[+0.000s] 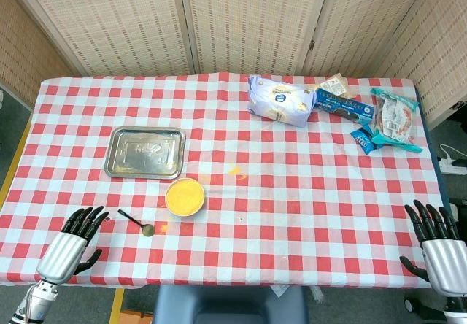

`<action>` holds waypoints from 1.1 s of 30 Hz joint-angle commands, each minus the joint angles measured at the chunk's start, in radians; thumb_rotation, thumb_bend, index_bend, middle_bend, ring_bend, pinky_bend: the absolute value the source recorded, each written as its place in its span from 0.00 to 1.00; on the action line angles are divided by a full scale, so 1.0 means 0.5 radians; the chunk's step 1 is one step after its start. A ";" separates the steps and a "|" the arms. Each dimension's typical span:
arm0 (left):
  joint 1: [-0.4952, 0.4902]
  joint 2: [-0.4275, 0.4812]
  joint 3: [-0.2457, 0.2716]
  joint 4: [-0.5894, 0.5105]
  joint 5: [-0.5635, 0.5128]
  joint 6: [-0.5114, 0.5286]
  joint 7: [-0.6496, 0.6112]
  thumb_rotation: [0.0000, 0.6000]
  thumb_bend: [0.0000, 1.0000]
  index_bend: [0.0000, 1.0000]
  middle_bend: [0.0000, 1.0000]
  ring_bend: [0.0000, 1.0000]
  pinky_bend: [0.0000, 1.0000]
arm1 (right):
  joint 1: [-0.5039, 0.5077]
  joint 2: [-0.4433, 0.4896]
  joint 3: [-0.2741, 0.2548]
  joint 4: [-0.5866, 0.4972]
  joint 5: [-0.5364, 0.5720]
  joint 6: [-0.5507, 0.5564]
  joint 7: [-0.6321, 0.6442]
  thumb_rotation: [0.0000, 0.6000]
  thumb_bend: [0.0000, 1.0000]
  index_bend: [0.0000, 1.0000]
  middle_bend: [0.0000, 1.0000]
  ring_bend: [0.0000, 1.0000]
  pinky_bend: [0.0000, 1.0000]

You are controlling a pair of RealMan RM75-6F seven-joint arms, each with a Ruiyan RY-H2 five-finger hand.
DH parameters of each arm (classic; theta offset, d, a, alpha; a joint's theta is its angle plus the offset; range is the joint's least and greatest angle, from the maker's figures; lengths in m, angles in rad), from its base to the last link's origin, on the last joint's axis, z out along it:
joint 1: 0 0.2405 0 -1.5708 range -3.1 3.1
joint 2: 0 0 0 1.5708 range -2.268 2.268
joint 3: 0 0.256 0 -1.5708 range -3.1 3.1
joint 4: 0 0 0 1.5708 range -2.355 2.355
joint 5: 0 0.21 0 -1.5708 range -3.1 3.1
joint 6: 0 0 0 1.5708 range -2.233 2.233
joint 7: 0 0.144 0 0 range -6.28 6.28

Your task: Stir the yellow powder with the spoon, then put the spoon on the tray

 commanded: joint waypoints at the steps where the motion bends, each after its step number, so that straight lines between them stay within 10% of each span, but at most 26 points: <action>1: 0.004 -0.003 0.000 -0.001 0.002 0.010 -0.003 1.00 0.37 0.00 0.00 0.00 0.09 | 0.001 -0.001 -0.001 -0.002 0.003 -0.005 -0.001 1.00 0.03 0.00 0.00 0.00 0.00; 9: -0.024 0.010 0.056 0.015 0.067 -0.061 0.084 1.00 0.37 0.00 0.03 0.01 0.15 | -0.006 0.011 -0.013 -0.011 -0.042 0.030 0.007 1.00 0.03 0.00 0.00 0.00 0.00; 11: -0.036 0.007 0.060 0.040 0.124 -0.038 0.125 1.00 0.37 0.00 0.23 0.19 0.42 | -0.006 0.015 -0.019 -0.014 -0.048 0.028 0.021 1.00 0.03 0.00 0.00 0.00 0.00; 15: -0.093 -0.031 0.089 0.109 0.224 -0.067 0.089 1.00 0.37 0.00 0.92 0.88 1.00 | -0.003 0.010 -0.017 -0.013 -0.041 0.019 0.019 1.00 0.03 0.00 0.00 0.00 0.00; 24: -0.237 -0.186 0.021 0.316 0.141 -0.277 0.002 1.00 0.39 0.32 1.00 1.00 1.00 | 0.021 -0.019 -0.020 -0.023 -0.009 -0.057 -0.054 1.00 0.03 0.00 0.00 0.00 0.00; 33: -0.351 -0.282 -0.058 0.409 0.020 -0.450 0.087 1.00 0.38 0.42 1.00 1.00 1.00 | 0.038 -0.037 -0.001 -0.034 0.066 -0.114 -0.098 1.00 0.03 0.00 0.00 0.00 0.00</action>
